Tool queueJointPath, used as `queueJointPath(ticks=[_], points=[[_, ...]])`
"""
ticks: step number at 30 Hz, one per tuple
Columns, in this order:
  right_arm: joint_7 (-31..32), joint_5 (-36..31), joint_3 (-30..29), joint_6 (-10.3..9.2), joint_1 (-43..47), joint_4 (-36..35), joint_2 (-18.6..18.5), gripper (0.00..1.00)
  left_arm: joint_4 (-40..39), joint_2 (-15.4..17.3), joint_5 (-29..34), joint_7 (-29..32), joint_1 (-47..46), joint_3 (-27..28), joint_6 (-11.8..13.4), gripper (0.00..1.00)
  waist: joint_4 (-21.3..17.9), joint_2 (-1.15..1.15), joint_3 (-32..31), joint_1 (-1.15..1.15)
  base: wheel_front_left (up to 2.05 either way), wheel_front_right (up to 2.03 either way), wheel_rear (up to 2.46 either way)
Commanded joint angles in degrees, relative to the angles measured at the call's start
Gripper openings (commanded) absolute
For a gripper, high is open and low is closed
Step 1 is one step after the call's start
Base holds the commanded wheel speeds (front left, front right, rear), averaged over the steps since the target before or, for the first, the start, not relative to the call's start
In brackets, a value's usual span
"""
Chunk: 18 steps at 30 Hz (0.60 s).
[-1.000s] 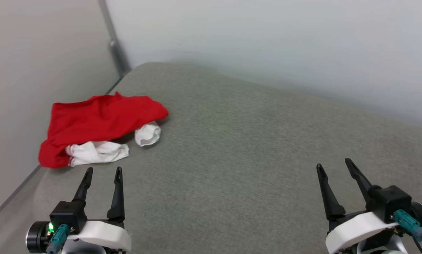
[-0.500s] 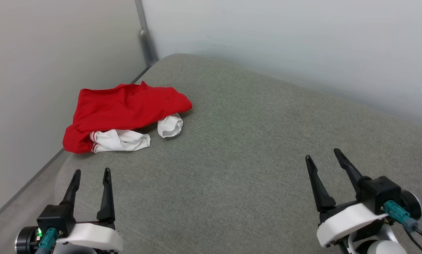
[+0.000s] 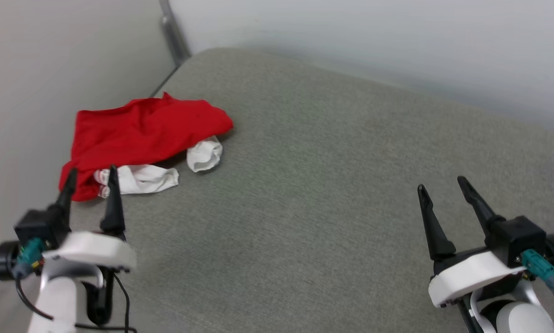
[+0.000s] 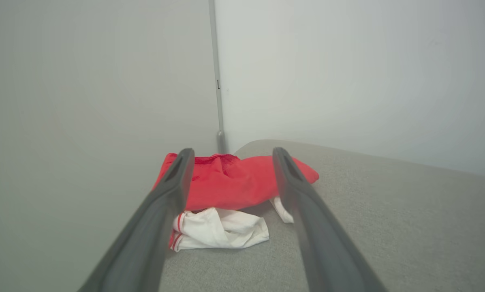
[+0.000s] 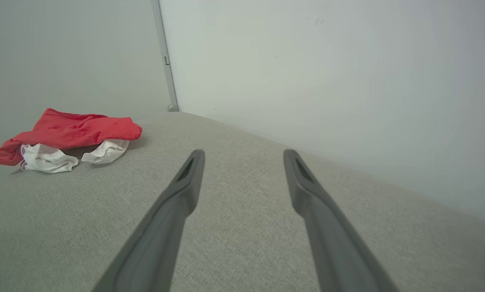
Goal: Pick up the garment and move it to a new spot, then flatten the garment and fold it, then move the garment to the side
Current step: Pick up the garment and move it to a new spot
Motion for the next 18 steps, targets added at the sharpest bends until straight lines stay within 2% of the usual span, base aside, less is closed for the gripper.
queueJointPath(ticks=[1, 10, 14, 18], points=[[0.34, -0.56, -0.06, -0.04, -1.17, -0.62, -0.02, 1.00, 1.63, 0.63, -0.75, -0.10, -2.29, 0.45, -0.13, 1.00, -2.91, 0.00, 3.40, 0.00, 0.00, 0.00, 0.00], [1.34, -2.21, -0.07, -0.03, -5.61, -2.57, -0.02, 1.00, 15.10, 8.67, -5.55, 7.09, -17.75, 1.09, -0.49, 1.00, -9.01, 0.00, 12.70, 0.00, 0.00, 0.00, 0.00], [0.59, -2.15, 1.11, -0.03, -8.56, -2.30, -0.02, 1.00, 21.25, 14.06, -7.43, 12.05, -24.16, 0.02, -0.63, 1.00, -11.83, 0.00, 17.01, 0.00, 0.00, 0.00, 0.00], [-0.32, -2.20, 1.62, -0.03, -11.10, -1.70, -0.02, 1.00, 26.69, 19.65, -10.59, 19.67, -29.37, -3.59, -0.66, 1.00, -14.04, 0.00, 20.88, 0.00, 0.00, 0.00, 0.00]])
